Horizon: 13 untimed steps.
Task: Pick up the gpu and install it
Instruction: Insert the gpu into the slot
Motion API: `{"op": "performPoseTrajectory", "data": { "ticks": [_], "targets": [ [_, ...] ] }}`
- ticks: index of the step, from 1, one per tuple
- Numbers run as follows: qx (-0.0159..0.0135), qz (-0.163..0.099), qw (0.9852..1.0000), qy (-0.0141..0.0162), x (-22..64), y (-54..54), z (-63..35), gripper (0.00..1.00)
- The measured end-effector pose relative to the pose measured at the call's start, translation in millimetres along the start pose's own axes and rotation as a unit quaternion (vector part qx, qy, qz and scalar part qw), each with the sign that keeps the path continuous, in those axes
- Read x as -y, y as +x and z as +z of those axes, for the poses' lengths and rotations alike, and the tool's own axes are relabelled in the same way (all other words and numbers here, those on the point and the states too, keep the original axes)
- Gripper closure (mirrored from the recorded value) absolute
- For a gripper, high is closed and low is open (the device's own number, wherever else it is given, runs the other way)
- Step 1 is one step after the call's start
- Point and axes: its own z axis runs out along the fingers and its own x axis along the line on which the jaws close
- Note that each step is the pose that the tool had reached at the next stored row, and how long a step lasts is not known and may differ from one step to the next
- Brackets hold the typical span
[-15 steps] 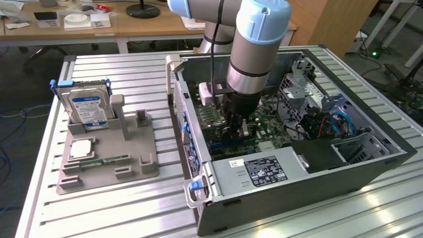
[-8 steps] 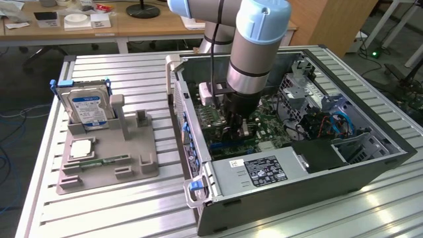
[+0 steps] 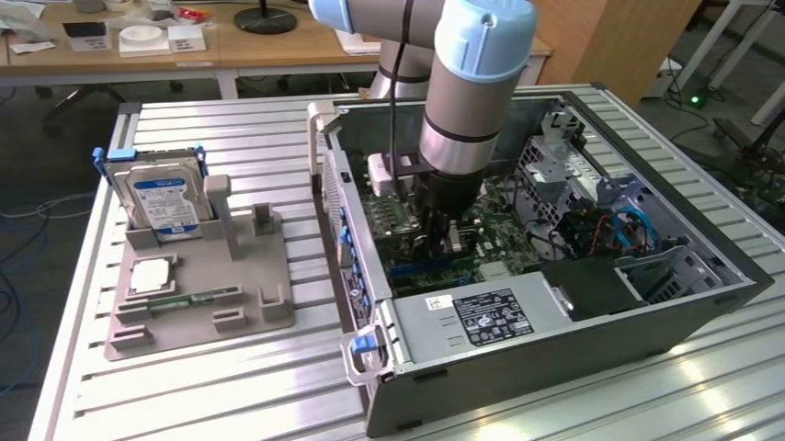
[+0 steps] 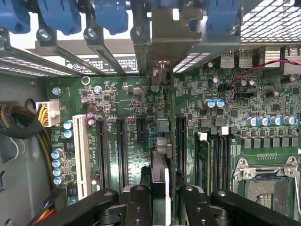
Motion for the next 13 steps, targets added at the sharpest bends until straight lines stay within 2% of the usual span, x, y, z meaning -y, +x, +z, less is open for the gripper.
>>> {"op": "performPoseTrajectory", "data": {
  "ticks": [13],
  "targets": [
    [0.0002,-0.003,1.0,0.0017,-1.5,-0.1,0.1,0.72]
  ]
}}
